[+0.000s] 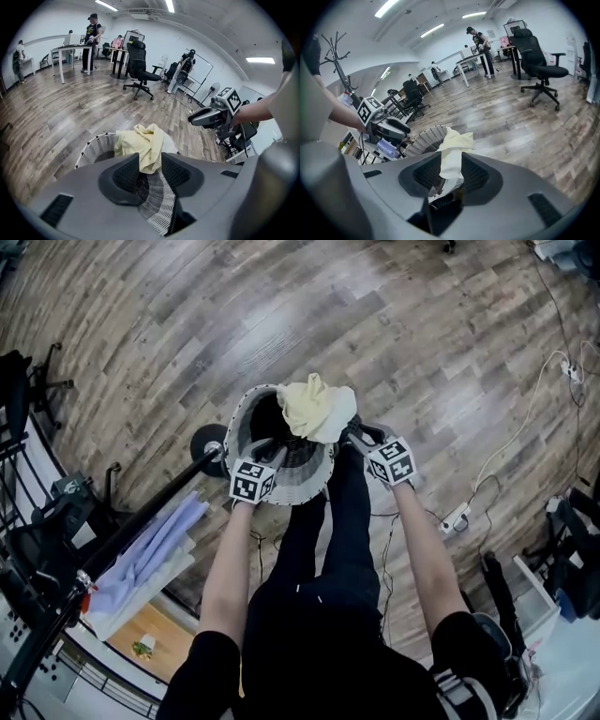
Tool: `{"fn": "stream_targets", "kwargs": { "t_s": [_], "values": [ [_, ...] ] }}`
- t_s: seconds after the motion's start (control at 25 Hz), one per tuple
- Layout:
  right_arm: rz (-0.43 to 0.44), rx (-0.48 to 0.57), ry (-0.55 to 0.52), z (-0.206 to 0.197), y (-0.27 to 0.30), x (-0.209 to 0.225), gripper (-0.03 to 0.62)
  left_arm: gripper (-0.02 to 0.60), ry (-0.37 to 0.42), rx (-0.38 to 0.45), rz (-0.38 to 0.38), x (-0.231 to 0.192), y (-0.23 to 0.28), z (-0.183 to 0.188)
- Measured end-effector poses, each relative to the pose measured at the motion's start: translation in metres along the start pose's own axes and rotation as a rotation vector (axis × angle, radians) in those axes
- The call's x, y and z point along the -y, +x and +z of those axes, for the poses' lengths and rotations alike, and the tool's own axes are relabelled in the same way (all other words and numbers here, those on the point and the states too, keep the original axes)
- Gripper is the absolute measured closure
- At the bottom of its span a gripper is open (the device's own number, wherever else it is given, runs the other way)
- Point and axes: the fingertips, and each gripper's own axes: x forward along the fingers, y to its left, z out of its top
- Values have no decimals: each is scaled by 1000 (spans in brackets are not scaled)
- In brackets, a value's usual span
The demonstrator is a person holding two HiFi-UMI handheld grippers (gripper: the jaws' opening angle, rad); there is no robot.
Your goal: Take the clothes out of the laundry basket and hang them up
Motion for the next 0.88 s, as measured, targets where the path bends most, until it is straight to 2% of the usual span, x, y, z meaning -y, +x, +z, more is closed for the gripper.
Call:
{"fn": "stream_targets", "kwargs": {
  "t_s": [0.24, 0.6, 0.72, 0.88],
  "values": [
    [43, -45, 29, -26, 35, 12, 445, 403, 29, -47, -6, -14, 36, -15],
    [48, -55, -5, -42, 84, 33, 407, 350, 83, -103, -40, -34, 101, -28],
    [64, -52, 6, -47, 101, 36, 401, 336, 143, -138, -67, -37, 116, -38],
    [99, -43, 50, -56, 117, 37, 393, 336, 260, -182, -76, -39, 138, -44]
  ]
}}
